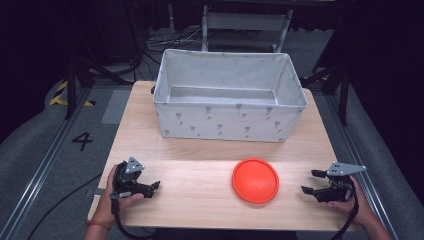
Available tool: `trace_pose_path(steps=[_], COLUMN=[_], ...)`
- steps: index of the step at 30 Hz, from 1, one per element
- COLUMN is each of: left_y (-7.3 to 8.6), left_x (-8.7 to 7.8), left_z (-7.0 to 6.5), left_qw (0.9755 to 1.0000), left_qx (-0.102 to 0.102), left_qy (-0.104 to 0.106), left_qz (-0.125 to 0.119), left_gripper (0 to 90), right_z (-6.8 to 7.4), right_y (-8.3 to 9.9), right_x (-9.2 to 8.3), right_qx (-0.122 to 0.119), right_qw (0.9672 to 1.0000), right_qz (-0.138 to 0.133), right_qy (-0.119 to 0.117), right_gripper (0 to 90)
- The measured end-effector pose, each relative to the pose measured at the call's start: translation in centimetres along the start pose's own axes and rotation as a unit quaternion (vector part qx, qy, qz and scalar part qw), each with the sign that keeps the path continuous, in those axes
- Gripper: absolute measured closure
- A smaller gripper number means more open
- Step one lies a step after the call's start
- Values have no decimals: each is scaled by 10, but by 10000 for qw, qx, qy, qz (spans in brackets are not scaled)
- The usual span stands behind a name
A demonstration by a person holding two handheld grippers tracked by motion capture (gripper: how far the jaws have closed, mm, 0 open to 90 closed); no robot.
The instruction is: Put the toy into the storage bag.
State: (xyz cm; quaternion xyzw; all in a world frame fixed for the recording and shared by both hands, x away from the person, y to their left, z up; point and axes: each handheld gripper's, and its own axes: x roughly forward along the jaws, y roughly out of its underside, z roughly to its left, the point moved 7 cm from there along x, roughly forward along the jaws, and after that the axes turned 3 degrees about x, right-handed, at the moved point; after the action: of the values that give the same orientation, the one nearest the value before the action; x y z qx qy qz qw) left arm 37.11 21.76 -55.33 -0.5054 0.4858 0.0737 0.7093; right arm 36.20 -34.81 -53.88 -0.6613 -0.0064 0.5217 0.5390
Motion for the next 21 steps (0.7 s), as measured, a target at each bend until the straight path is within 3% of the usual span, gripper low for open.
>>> trace_pose_path(steps=[7,13,21], left_y=[0,0,0], left_x=[0,0,0], left_z=[0,0,0], left_qw=[10000,10000,10000], left_qx=[-11,-11,9], left_qy=[8,8,27], left_qz=[4,3,2], left_gripper=[5,5,6], right_z=[25,48,56], right_y=[-36,-58,-72], right_x=[11,41,77], right_qx=[-250,-521,-512], right_qw=[9992,9968,9952], right_qz=[-44,213,473], right_qy=[-301,-560,-681], right_gripper=[220,226,217])
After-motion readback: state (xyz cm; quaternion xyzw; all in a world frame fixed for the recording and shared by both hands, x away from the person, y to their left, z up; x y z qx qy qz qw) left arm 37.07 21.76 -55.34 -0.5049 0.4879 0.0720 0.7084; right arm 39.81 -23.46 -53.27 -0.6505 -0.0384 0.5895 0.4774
